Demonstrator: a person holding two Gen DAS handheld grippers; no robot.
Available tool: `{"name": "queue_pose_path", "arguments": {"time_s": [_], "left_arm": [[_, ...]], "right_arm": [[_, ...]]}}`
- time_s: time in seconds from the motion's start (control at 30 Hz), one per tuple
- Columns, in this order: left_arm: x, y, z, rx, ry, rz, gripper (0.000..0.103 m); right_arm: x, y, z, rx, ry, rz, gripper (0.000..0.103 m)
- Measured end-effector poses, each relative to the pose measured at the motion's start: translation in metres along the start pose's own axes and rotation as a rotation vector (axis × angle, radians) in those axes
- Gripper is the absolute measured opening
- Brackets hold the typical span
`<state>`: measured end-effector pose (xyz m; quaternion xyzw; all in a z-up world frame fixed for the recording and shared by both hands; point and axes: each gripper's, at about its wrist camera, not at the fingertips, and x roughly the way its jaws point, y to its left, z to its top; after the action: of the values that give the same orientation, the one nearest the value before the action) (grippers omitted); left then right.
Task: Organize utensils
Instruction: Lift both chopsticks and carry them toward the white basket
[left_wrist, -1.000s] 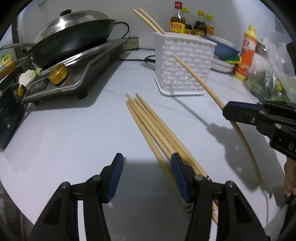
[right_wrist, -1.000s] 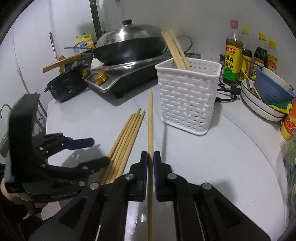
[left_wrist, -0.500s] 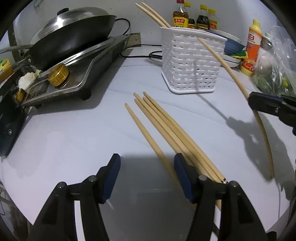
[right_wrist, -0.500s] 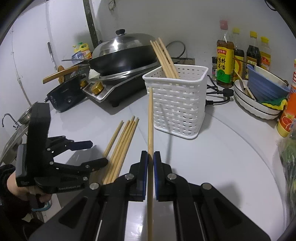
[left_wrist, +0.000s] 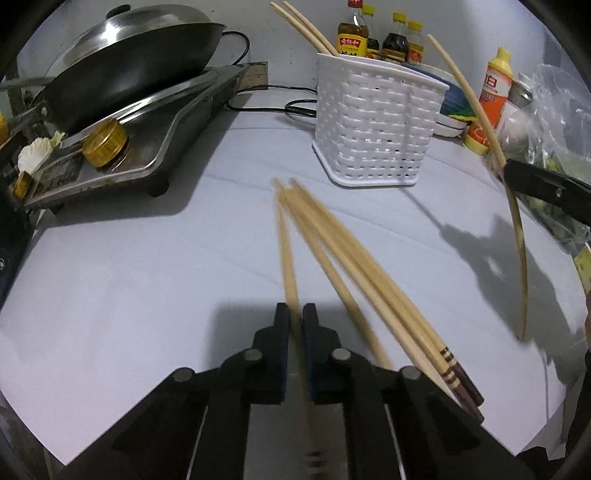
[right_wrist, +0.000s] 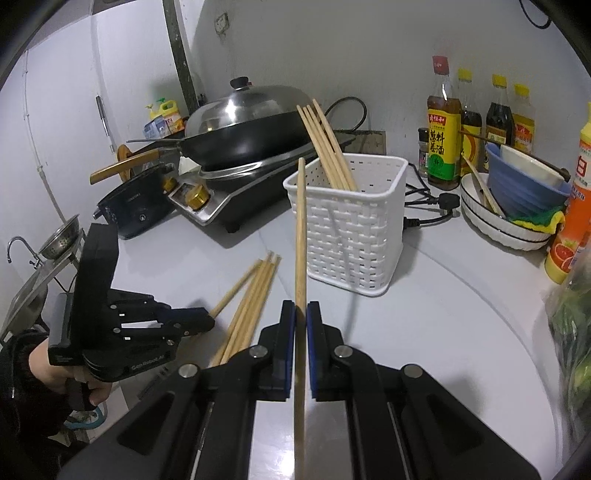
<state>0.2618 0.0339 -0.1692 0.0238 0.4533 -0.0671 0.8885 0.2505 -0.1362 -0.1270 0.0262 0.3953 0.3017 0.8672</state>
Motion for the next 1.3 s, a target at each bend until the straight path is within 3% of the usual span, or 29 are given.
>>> {"name": "queue_pose_path", "arguments": {"time_s": [0.23,0.53,0.7,0.93,1.3], "left_arm": [[-0.011,0.014,-0.009,-0.067,-0.030,-0.032,0.006],[-0.050,0.038,-0.010,-0.137,-0.136,-0.049,0.006],[-0.073,0.055,-0.004,-0.206,-0.219,-0.109,0.006],[-0.093,0.070,0.012,-0.275,-0.307,-0.093,0.006],[-0.107,0.078,0.028,-0.286,-0.389,-0.096,0.006]], "right_arm": [[-0.006,0.002,0.011,-0.016,-0.013,-0.020,0.006],[-0.013,0.007,0.032,-0.042,-0.042,-0.043,0.006],[-0.024,0.009,0.051,-0.043,-0.093,-0.023,0.006],[-0.053,0.014,0.083,-0.091,-0.185,-0.025,0.006],[-0.082,0.015,0.145,-0.180,-0.289,-0.091,0.005]]}}
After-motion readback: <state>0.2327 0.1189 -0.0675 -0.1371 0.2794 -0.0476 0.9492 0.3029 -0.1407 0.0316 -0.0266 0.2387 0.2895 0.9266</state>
